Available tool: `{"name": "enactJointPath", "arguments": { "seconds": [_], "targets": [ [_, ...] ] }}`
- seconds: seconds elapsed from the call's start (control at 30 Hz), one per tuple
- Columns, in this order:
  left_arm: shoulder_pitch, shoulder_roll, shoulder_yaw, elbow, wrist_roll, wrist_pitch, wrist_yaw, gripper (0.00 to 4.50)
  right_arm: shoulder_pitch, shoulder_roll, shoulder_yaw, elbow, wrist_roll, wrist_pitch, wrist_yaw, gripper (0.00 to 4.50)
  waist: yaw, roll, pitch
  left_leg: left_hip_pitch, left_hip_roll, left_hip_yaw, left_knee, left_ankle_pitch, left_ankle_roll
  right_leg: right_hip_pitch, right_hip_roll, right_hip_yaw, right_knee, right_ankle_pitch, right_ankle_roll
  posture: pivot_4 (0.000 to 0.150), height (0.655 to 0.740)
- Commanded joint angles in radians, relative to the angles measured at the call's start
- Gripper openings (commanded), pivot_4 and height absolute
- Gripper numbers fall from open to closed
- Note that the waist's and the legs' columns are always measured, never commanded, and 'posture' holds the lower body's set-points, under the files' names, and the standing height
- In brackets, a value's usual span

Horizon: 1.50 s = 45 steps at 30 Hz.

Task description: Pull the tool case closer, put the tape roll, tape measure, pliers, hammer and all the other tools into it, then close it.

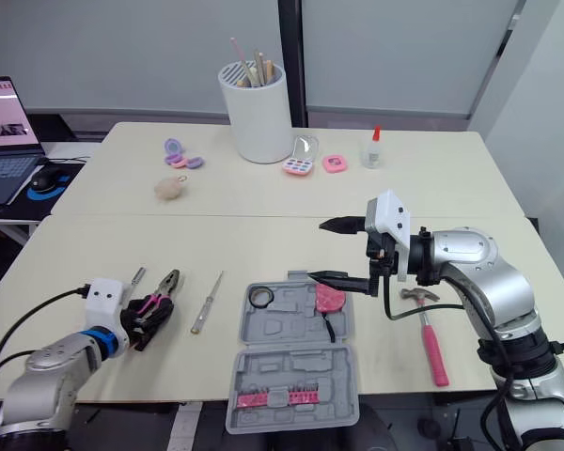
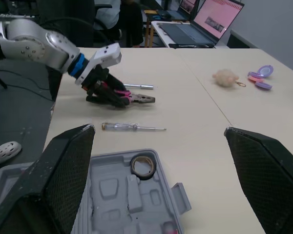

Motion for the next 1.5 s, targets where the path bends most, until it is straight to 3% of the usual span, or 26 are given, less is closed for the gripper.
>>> {"name": "enactJointPath", "arguments": {
  "seconds": [0.03, 0.27, 0.43, 0.73, 0.9, 1.47, 1.5],
  "targets": [
    [0.010, 0.132, 0.044, -0.116, -0.056, 0.035, -0.135, 2.58, -0.008, -0.034, -0.011, 0.014, -0.023, -0.061, 0.039, 4.50, 0.000, 0.000, 0.000, 0.000, 0.000, 0.000, 0.000, 0.000, 0.000, 0.000, 0.000, 0.000, 0.000, 0.000, 0.000, 0.150, 0.7400],
    [-0.004, 0.353, 0.049, -0.239, -0.170, 0.091, -0.390, 2.58, -0.020, -0.053, 0.007, 0.019, -0.057, -0.064, 0.045, 4.50, 0.000, 0.001, 0.001, 0.000, 0.000, 0.001, -0.002, 0.000, 0.000, -0.001, 0.000, 0.000, -0.001, 0.000, 0.000, 0.150, 0.7400],
    [-0.104, 0.412, -0.050, -0.317, -0.207, 0.099, -0.480, 2.58, -0.024, -0.069, 0.050, -0.026, -0.062, -0.012, 0.046, 4.50, 0.001, 0.001, 0.001, -0.001, 0.000, 0.001, -0.001, 0.000, 0.000, -0.002, 0.000, 0.000, -0.001, 0.000, 0.000, 0.150, 0.7400],
    [-0.378, 0.340, -0.322, -0.376, -0.203, 0.129, -0.520, 2.58, -0.094, -0.044, 0.162, -0.018, -0.176, 0.038, -0.003, 4.50, 0.000, 0.001, 0.002, -0.004, 0.000, 0.000, 0.000, 0.000, 0.000, -0.003, 0.005, 0.001, -0.002, 0.000, 0.000, 0.150, 0.7400],
    [-0.447, 0.304, -0.424, -0.372, -0.169, 0.117, -0.540, 2.58, -0.149, 0.006, 0.246, -0.009, -0.226, 0.088, -0.025, 4.50, -0.001, 0.002, 0.002, -0.004, 0.000, 0.000, 0.000, 0.000, 0.000, -0.003, 0.010, 0.001, -0.002, 0.000, 0.000, 0.150, 0.7400],
    [-0.528, 0.257, -0.478, -0.386, -0.154, 0.149, -0.545, 2.58, -0.232, 0.121, 0.379, 0.067, -0.335, 0.079, -0.036, 4.50, 0.001, 0.002, 0.002, -0.006, 0.000, -0.003, 0.002, 0.000, 0.000, -0.004, 0.011, 0.000, -0.001, 0.000, 0.000, 0.150, 0.7400],
    [-0.528, 0.255, -0.481, -0.388, -0.152, 0.152, -0.541, 2.58, -0.239, 0.128, 0.379, 0.064, -0.335, 0.082, -0.033, 4.33, 0.001, 0.002, 0.002, -0.006, 0.000, -0.003, 0.002, 0.000, 0.000, -0.004, 0.011, 0.000, -0.001, 0.000, 0.000, 0.150, 0.7400]
  ]
}}
